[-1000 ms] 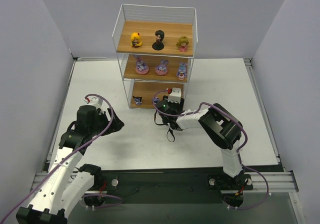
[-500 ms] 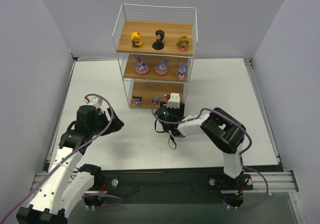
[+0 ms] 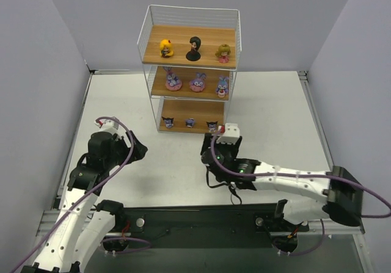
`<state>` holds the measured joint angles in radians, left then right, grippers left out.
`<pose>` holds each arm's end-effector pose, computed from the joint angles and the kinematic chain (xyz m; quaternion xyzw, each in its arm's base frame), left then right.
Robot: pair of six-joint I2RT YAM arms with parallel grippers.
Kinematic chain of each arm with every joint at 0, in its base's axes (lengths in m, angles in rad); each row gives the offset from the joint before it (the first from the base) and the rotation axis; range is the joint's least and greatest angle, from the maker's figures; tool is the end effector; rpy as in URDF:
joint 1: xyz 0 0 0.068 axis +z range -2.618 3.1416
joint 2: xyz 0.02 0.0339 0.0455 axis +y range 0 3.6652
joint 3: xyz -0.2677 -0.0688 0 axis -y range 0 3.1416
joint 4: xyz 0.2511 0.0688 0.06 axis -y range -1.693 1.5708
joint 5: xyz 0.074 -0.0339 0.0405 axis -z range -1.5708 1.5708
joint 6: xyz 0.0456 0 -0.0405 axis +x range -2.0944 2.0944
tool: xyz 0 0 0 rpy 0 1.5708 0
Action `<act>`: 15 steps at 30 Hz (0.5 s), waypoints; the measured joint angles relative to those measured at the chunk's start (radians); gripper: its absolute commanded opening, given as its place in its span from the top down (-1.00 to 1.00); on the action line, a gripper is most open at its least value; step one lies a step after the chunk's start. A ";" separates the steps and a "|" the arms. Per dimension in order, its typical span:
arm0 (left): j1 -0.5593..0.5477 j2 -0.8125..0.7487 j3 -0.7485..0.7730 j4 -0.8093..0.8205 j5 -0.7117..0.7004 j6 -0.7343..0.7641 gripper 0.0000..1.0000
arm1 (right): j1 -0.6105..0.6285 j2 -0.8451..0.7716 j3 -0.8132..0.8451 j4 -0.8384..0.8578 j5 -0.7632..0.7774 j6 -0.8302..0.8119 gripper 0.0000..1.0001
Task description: Place and organize the plastic toys onto the shelf
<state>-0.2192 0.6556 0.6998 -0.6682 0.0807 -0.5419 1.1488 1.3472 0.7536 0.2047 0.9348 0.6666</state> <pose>0.1485 -0.0368 0.2779 -0.1247 0.8807 -0.2025 0.4096 0.1547 0.2549 0.2455 0.0668 0.7798 0.1617 0.6010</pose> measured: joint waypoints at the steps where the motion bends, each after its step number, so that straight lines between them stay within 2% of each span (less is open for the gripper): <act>1: 0.000 -0.010 0.000 0.000 -0.005 0.000 -0.71 | 0.000 -0.069 0.000 -0.070 0.008 0.032 -0.40; 4: 0.000 -0.040 0.000 0.001 -0.023 -0.002 -0.72 | -0.002 -0.300 -0.001 -0.296 0.031 0.121 -0.43; 8: 0.000 -0.069 0.000 0.001 -0.034 -0.004 -0.72 | -0.003 -0.524 -0.003 -0.482 0.038 0.175 -0.47; 15: 0.000 -0.086 0.000 0.001 -0.042 -0.004 -0.71 | -0.003 -0.774 -0.004 -0.748 0.041 0.227 -0.50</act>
<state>-0.2188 0.5694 0.6998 -0.6670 0.0387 -0.5457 1.1454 0.5728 0.7498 -0.5430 0.9756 0.8932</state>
